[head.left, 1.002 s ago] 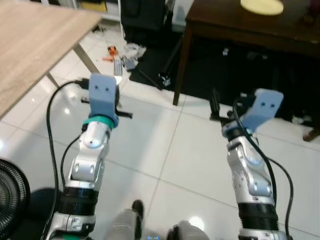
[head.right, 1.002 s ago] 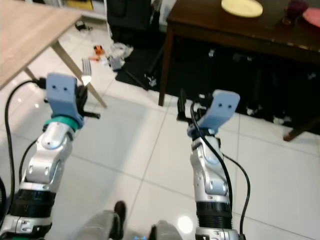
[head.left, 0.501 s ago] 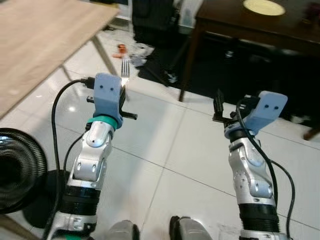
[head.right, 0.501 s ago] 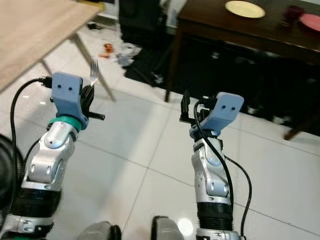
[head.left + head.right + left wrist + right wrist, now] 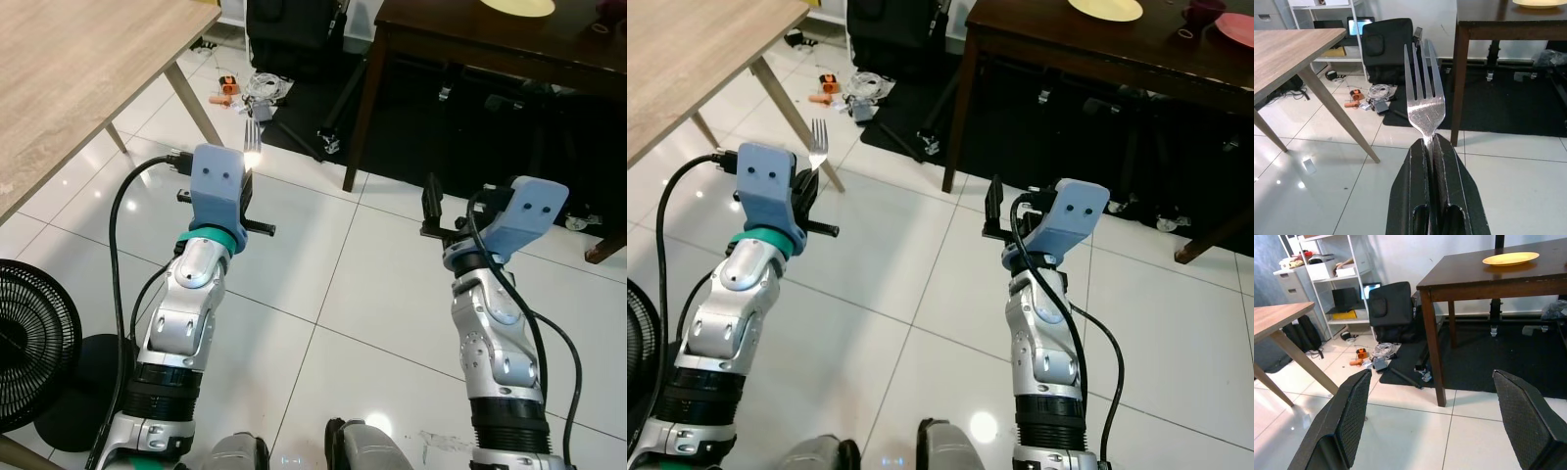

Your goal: Setting the table

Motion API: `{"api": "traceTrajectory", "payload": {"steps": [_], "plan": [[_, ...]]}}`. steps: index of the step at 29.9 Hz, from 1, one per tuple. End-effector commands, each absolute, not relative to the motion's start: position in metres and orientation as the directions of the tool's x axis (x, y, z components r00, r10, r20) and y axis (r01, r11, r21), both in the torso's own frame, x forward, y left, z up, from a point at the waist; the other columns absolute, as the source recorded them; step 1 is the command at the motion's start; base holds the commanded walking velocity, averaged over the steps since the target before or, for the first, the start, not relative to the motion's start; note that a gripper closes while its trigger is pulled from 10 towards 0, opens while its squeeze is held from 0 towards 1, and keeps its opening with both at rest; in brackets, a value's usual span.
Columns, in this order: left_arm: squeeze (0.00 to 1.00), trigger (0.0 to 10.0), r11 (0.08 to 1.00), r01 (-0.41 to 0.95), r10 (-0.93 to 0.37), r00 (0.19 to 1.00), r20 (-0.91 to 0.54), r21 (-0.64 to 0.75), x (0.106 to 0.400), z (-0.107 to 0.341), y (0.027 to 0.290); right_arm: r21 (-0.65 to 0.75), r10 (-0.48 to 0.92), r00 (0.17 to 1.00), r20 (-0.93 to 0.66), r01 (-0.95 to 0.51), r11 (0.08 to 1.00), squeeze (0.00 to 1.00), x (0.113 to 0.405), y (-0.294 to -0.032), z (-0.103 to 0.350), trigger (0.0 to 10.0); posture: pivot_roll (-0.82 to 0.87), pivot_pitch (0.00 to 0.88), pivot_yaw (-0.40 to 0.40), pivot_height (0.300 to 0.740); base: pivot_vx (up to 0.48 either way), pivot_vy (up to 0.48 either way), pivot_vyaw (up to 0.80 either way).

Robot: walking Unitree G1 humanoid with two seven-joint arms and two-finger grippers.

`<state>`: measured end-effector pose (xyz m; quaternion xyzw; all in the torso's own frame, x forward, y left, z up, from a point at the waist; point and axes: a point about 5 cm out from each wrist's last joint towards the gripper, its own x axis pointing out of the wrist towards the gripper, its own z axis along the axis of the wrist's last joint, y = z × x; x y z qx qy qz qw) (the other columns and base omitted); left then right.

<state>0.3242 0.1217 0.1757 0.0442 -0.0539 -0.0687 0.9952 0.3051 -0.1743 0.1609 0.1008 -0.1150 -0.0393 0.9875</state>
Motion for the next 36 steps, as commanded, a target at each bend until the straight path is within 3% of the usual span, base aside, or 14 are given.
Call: {"api": "traceTrajectory", "payload": {"steps": [1, 11, 17, 36], "plan": [[0.00, 10.0, 0.987, 0.133, -0.140, 0.986, 0.088, 0.090, 0.3234, 0.1732, 0.1221, 0.216, -0.125, 0.971, 0.206, 0.079, 0.973, 0.00, 0.3039, -0.1787, 0.1589, 10.0, 0.02, 0.026, 0.038, 0.740, 0.000, 0.000, 0.00], [0.00, 10.0, 0.988, 0.117, -0.127, 0.986, 0.109, 0.097, 0.3236, 0.1750, 0.1236, 0.219, -0.123, 0.970, 0.208, 0.076, 0.973, 0.00, 0.3041, -0.1786, 0.1591, 10.0, 0.02, 0.023, 0.036, 0.740, 0.000, 0.000, 0.00], [0.00, 10.0, 0.988, 0.104, -0.117, 0.986, 0.119, 0.110, 0.3250, 0.1763, 0.1246, 0.204, -0.118, 0.971, 0.207, 0.075, 0.976, 0.00, 0.3049, -0.1783, 0.1594, 10.0, 0.02, 0.018, 0.037, 0.740, 0.465, 0.000, 0.07], [0.00, 10.0, 0.988, 0.103, -0.117, 0.985, 0.126, 0.113, 0.3246, 0.1767, 0.1248, 0.196, -0.133, 0.968, 0.215, 0.091, 0.976, 0.00, 0.3063, -0.1831, 0.1615, 10.0, 0.02, 0.016, 0.034, 0.740, 0.469, 0.000, 0.80]]}}
